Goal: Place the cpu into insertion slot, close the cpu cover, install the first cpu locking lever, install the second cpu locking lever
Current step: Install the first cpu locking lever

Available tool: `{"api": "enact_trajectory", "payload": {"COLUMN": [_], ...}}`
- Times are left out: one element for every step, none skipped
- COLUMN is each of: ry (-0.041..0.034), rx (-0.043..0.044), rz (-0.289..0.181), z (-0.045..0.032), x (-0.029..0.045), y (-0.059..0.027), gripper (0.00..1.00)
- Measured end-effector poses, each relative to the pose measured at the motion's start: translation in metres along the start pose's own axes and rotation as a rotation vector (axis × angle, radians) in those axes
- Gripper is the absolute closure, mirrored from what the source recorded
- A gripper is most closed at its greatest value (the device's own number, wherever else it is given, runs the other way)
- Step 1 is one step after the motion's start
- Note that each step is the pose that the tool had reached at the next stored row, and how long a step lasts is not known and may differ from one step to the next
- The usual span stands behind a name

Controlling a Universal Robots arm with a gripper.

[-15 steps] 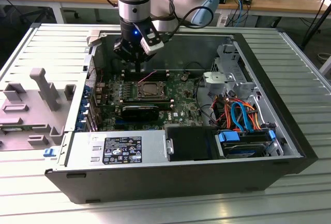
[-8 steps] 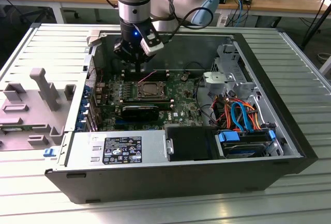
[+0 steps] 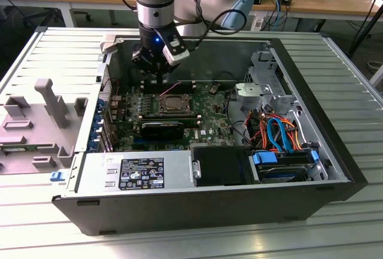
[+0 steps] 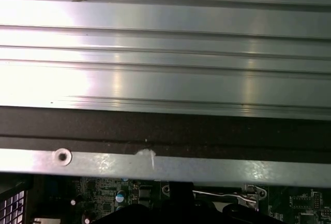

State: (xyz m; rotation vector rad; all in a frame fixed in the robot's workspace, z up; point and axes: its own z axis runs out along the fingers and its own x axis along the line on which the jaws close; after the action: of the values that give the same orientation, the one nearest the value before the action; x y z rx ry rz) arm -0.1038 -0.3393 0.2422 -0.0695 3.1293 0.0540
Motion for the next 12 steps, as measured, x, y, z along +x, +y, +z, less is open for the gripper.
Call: {"api": "enact_trajectory", "payload": {"ry": [0.0000,-0.0001,0.0000,-0.0001,0.0000,0.0000,-0.0001,-0.0001,0.0000,0.0000,0.0000,0.0000], "rx": [-0.0001,-0.0001,-0.0002,-0.0002,-0.0001,-0.0001,0.0000,-0.0001,-0.0001,-0.0001,-0.0001,-0.0001], "rz": [0.000,0.000,0.000,0.000,0.000,0.000,0.000,0.000,0.000,0.000,0.000,0.000], "z": [0.0002,0.0004,0.0006,0.0008,0.0010,0.0012,0.0014,0.0017,0.0021,0.0024,0.0026,0.0028], "x": [0.0000,-0.0001,-0.0002,-0.0003,-0.0005,-0.0007,-0.0010,-0.0012,-0.0016,-0.0018,-0.0020,-0.0021], "y": [0.0000,0.0000,0.0000,0.0000,-0.0001,-0.0001,-0.0001,-0.0001,-0.0001,-0.0002,-0.0002,-0.0002], "gripper": [0.89,0.89,0.89,0.89,0.89,0.89,0.89,0.89,0.89,0.89,0.89,0.89]}}
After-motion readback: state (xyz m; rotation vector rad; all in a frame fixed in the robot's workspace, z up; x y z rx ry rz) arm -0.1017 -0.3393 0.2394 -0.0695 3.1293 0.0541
